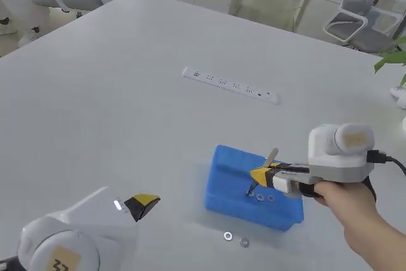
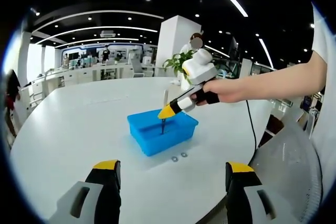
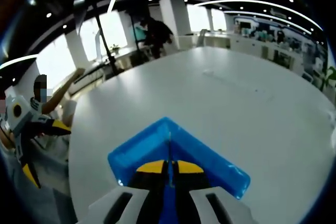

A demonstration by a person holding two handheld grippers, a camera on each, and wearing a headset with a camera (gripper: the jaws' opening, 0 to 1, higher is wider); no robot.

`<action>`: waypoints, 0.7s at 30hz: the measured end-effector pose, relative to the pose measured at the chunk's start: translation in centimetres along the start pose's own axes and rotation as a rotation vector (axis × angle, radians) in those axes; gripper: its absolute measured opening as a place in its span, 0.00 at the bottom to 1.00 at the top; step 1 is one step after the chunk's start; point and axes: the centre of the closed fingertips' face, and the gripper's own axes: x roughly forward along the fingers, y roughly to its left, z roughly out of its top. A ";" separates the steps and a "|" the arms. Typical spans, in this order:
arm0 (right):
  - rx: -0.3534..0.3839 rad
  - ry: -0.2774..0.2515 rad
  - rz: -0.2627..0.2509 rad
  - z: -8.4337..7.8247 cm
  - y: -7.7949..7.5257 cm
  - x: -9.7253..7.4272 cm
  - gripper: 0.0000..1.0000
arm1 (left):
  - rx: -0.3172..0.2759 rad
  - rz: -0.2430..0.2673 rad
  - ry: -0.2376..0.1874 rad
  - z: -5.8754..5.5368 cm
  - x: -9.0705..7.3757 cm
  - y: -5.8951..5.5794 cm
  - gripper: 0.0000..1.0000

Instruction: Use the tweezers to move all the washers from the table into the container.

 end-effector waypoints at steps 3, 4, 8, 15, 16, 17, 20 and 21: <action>-0.003 0.000 0.004 0.0 0.1 0.2 0.03 | 0.000 0.002 0.003 0.0 0.0 0.0 0.83; -0.005 0.002 0.005 0.0 0.1 0.3 0.03 | 0.000 0.002 0.003 0.0 -0.1 0.0 0.83; -0.015 0.013 0.005 -0.2 0.1 0.4 0.03 | 0.003 0.002 0.008 -0.1 -0.1 0.0 0.83; -0.022 0.011 0.006 -0.2 0.3 0.4 0.04 | -0.016 -0.013 -0.018 0.4 -0.1 -0.2 0.84; -0.028 0.011 0.003 -0.2 0.4 0.4 0.04 | -0.014 -0.014 -0.016 0.4 0.0 -0.2 0.84; -0.028 0.011 0.002 -0.2 0.4 0.4 0.04 | -0.012 -0.016 -0.018 0.4 0.0 -0.3 0.84; -0.025 0.012 0.000 -0.2 0.5 0.3 0.04 | -0.011 -0.015 -0.019 0.4 0.0 -0.2 0.84; -0.025 0.013 -0.003 -0.2 0.5 0.3 0.04 | -0.013 -0.013 -0.017 0.4 0.0 -0.2 0.84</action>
